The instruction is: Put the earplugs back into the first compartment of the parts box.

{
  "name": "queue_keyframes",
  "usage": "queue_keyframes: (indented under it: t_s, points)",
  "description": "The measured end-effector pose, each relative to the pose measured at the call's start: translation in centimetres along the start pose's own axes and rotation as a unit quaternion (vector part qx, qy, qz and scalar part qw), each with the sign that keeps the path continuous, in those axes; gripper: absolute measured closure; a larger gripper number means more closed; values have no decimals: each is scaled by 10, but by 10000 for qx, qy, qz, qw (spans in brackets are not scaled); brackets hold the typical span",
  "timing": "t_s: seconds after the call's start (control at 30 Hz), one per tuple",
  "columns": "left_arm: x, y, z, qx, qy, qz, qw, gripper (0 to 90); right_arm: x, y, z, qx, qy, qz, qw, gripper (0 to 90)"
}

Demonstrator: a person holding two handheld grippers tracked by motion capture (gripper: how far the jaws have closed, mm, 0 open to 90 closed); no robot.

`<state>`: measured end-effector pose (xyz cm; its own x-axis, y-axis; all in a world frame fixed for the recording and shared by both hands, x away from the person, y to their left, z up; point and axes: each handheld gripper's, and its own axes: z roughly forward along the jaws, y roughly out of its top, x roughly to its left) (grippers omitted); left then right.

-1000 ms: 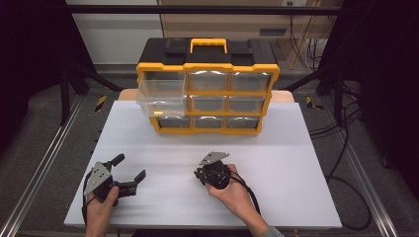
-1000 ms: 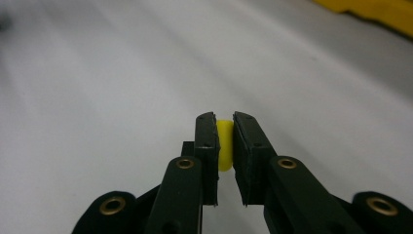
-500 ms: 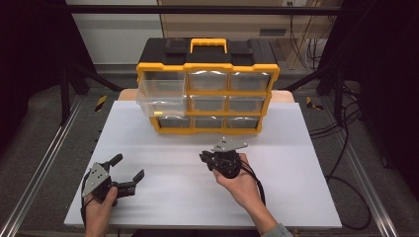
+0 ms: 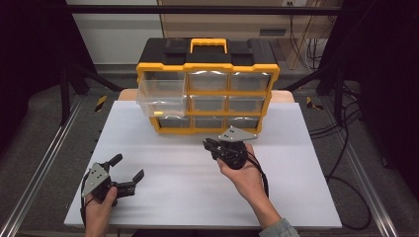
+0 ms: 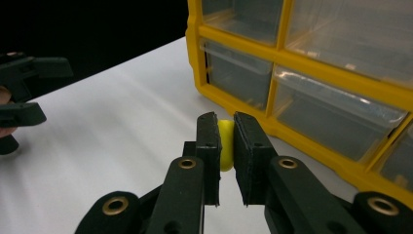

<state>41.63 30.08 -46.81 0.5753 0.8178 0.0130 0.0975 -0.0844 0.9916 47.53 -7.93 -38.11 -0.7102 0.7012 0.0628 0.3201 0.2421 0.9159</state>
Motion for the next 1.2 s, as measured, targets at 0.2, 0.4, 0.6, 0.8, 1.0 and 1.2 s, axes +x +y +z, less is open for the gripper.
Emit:
queue_keyframes:
  t_s: [0.2, 0.4, 0.6, 0.8, 1.0, 1.2]
  points:
    - [0, 0, 0, -6, 1, -4, 10000, 14, 0, 13, -4, -124, -29, -60, 9999, 818]
    - [0, 0, 0, -6, -4, -2, 10000, 14, -1, 21, -8, -189, -48, -94, 9998, 819]
    - [1, 0, 0, -3, -4, -12, 10000, 14, -3, 37, -15, -348, -104, -121, 9993, 819]
    - [0, 0, 0, 8, -11, -6, 10000, 14, -3, 60, -21, -589, -117, -187, 9980, 820]
    - [0, 0, 0, 6, -13, -8, 10000, 14, 3, 84, -23, -754, -130, -300, 9966, 820]
    - [0, 0, 1, 10, -22, -1, 10000, 14, 5, 106, -27, -932, -191, -351, 9948, 820]
